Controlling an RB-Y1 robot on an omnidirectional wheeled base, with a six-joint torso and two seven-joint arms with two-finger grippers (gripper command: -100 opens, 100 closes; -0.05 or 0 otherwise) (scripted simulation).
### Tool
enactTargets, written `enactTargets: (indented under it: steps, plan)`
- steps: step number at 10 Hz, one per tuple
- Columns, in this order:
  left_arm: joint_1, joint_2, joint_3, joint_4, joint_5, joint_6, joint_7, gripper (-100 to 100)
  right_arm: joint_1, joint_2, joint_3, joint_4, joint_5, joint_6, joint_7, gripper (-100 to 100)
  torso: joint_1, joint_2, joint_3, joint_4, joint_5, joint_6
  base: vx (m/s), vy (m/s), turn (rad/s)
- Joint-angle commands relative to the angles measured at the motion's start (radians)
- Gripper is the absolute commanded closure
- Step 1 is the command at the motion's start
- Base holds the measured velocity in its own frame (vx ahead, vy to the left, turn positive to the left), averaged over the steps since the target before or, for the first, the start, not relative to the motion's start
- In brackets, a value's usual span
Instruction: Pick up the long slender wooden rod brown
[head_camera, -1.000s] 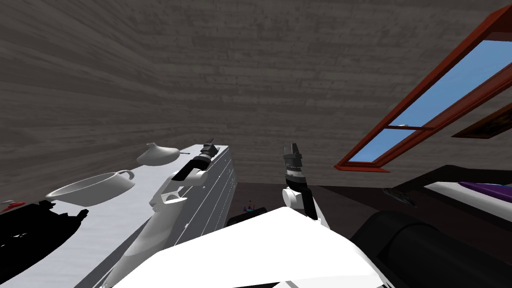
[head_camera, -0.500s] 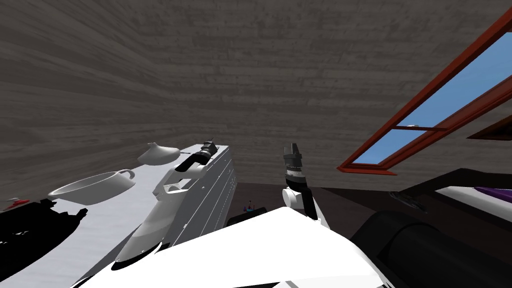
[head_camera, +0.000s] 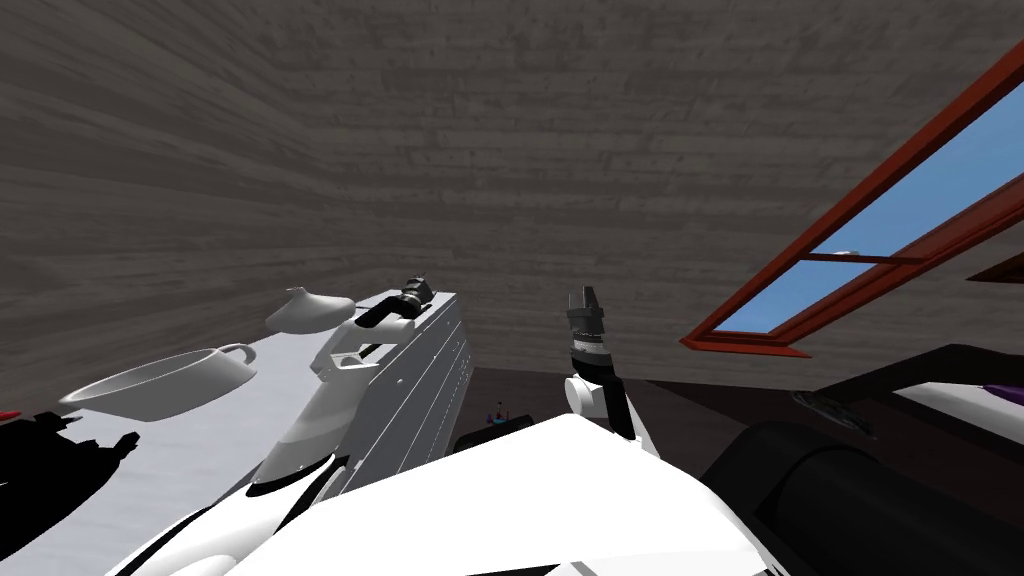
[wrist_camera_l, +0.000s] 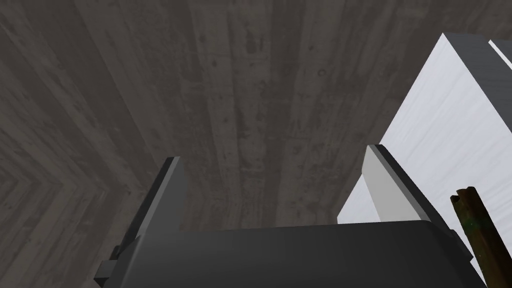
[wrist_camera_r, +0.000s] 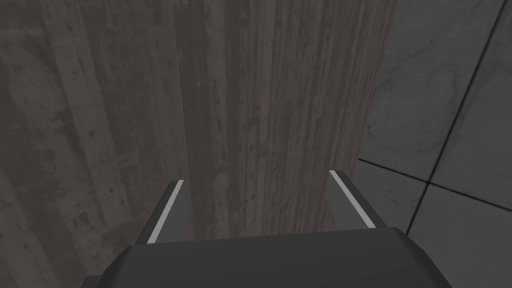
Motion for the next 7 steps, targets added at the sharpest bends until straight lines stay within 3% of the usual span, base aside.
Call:
enactTargets:
  steps: [1,2,4,5,7]
  plan:
    - [-0.006,-0.003,0.000,0.002,-0.003,0.028,0.000,-100,0.000,0.000,0.000,0.000,0.000,0.000,0.000,0,0.000,0.000,0.000,0.000,0.000,0.000,0.040,-0.028,-0.009]
    - [-0.053,0.016,0.015,0.052,-0.007,0.068,0.025,-100,0.000,0.000,0.000,0.000,0.000,0.000,0.000,0,0.001,0.001,0.001,0.000,0.000,0.000,0.040,-0.045,0.066]
    - [-0.071,0.016,0.015,0.053,-0.007,0.111,0.025,-100,0.000,0.000,0.000,0.000,0.000,0.000,0.000,0,0.000,0.002,0.001,0.000,0.000,0.000,0.028,-0.037,0.023]
    - [-0.118,0.034,0.032,0.102,-0.012,0.146,0.049,-100,0.000,0.000,0.000,0.000,0.000,0.000,0.000,0,0.001,0.002,0.001,0.001,0.000,0.000,0.027,-0.038,0.059]
    - [-0.135,0.034,0.032,0.107,-0.012,0.193,0.049,-100,0.000,0.000,0.000,0.000,0.000,0.000,0.000,0,0.001,0.002,0.001,0.001,0.000,0.000,0.018,-0.027,0.033]
